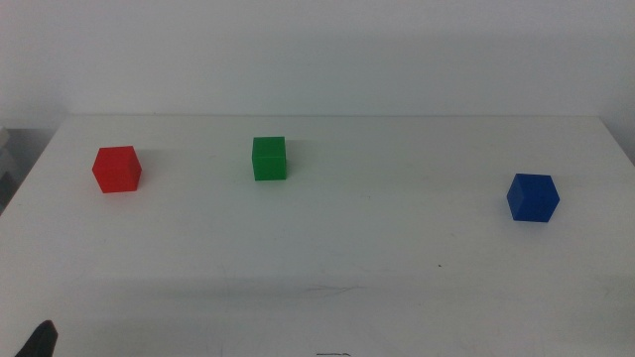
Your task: Stack red cubes first, then green, then blue cubes in a specific spot.
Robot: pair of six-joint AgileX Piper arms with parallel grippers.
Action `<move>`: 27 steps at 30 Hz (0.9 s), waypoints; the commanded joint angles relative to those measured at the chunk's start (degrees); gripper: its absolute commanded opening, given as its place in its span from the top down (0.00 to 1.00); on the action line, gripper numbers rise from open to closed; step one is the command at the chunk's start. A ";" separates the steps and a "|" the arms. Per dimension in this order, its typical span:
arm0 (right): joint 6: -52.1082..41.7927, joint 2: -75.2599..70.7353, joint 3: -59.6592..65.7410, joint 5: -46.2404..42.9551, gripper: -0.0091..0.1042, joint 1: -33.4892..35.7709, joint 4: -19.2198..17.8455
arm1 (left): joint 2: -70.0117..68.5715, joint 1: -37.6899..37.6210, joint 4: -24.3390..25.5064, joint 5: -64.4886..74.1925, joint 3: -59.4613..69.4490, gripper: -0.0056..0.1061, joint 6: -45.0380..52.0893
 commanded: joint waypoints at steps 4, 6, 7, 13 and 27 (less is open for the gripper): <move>-0.55 -1.29 -1.01 -4.56 0.11 -0.30 -0.46 | -1.22 1.67 0.09 -4.83 -0.17 0.11 -0.26; -0.55 -1.29 -1.01 -4.56 0.11 -0.30 -0.46 | -1.22 1.97 0.13 -4.72 -0.17 0.11 -0.26; -0.55 -1.29 -1.01 -4.56 0.11 -0.30 -0.46 | -1.22 1.97 0.13 -4.72 -0.17 0.11 -0.26; -0.55 -1.29 -1.01 -4.56 0.11 -0.30 -0.46 | 0.90 1.96 -2.03 -5.06 -2.26 0.11 -2.28; -0.55 -1.29 -1.01 -4.56 0.11 -0.30 -0.46 | 29.29 1.87 -1.97 -3.54 -27.54 0.11 -2.24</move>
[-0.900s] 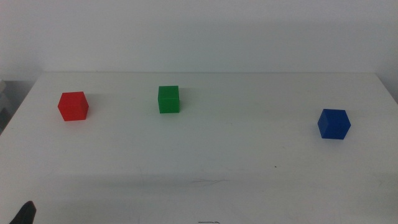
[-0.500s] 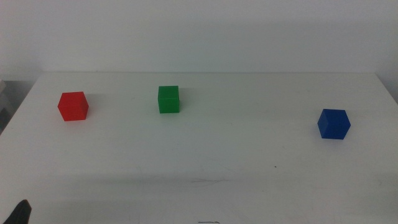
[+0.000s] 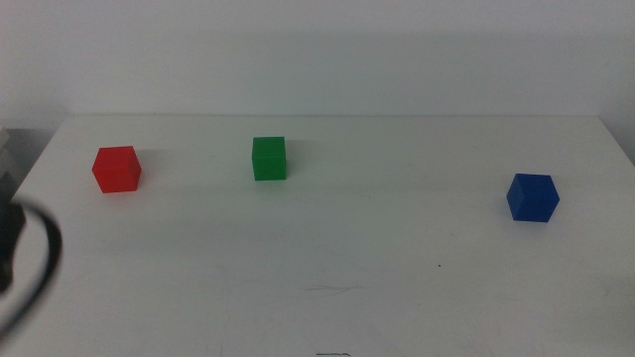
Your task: Stack red cubes first, then green, then blue cubes in a specific spot.
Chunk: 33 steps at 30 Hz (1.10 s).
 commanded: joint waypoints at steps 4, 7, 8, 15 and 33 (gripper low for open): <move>-0.55 -1.29 -1.01 -4.56 0.11 -0.30 -0.46 | 9.53 -0.12 -0.43 0.90 -12.29 0.11 -0.70; -0.55 -1.29 -1.01 -4.56 0.11 -0.30 -0.46 | 14.93 -0.12 0.30 2.15 -16.72 0.11 0.48; -0.55 -1.29 -1.01 -4.56 0.11 -0.30 -0.46 | 16.91 -0.12 0.30 3.57 -18.34 0.11 0.61; -0.55 -1.29 -1.01 -4.56 0.11 -0.30 -0.46 | 31.57 -0.05 0.30 19.72 -35.07 0.11 -0.98; -0.55 -1.29 -1.01 -4.56 0.11 -0.30 -0.46 | 72.63 4.16 -2.66 43.89 -76.46 0.11 2.32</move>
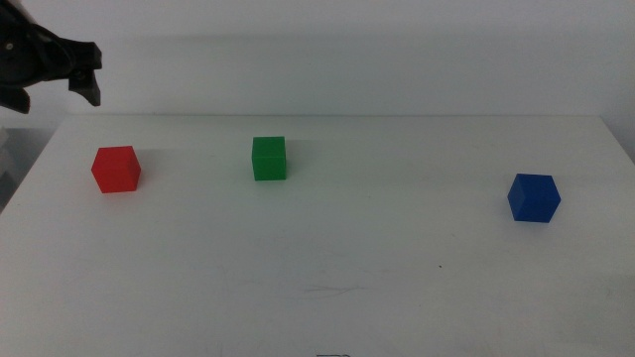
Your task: Stack red cubes first, then green, then blue cubes in a specific spot.
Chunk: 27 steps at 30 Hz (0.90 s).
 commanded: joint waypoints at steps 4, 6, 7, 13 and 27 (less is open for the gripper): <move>-0.55 -1.29 -1.01 -4.56 0.11 -0.30 -0.46 | 7.74 2.14 -3.02 2.63 -11.91 0.11 4.02; -0.49 -1.29 -1.01 -4.56 0.11 -0.30 -0.46 | 10.96 2.52 -4.04 3.43 -14.96 0.11 5.05; -0.49 -1.29 -1.01 -4.56 0.11 -0.30 -0.46 | 12.59 2.59 -4.77 3.51 -16.41 0.11 5.48; -0.55 -1.29 -1.01 -4.56 0.11 -0.30 -0.46 | 20.16 3.20 -7.12 3.51 -21.64 0.11 7.05; -0.55 -1.29 -1.01 -4.56 0.11 -0.30 -0.46 | 29.05 3.67 -8.35 -0.11 -23.55 0.11 8.70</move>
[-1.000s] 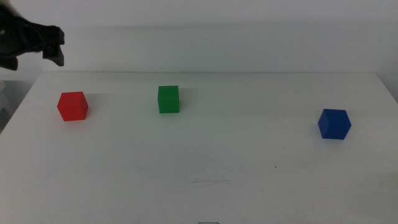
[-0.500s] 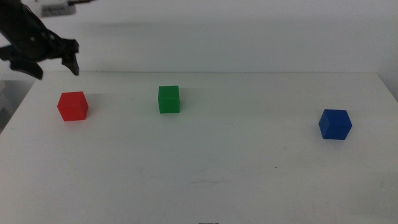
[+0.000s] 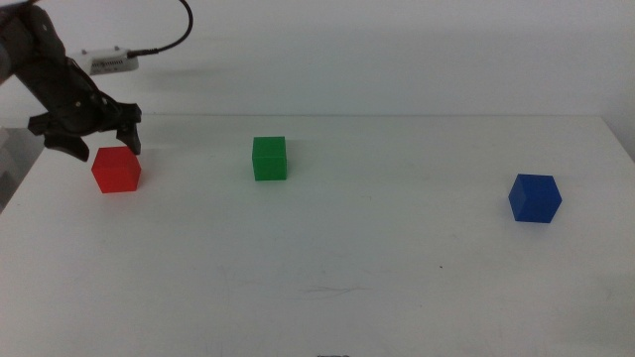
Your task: Stack red cubes first, then green, then blue cubes in a specific spot.
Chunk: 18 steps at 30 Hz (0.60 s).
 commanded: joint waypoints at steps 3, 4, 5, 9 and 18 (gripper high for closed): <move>-0.55 -1.29 -1.01 -4.56 0.11 -0.30 -0.46 | -2.33 0.03 -1.45 -2.19 -1.93 0.11 -0.04; -0.55 -1.29 -1.01 -4.56 0.11 -0.30 -0.46 | -2.04 0.03 -1.45 -2.23 -1.93 0.12 -0.04; -0.55 -1.29 -1.01 -4.56 0.11 -0.30 -0.46 | -1.84 0.03 -1.39 -2.23 -1.93 0.13 0.01; -0.55 -1.29 -1.01 -4.56 0.11 -0.30 -0.46 | -1.20 0.22 -1.45 -2.50 -1.93 0.21 -0.05; -0.55 -1.29 -1.01 -4.56 0.11 -0.30 -0.46 | -0.39 0.22 -1.45 -3.44 -1.93 0.63 0.00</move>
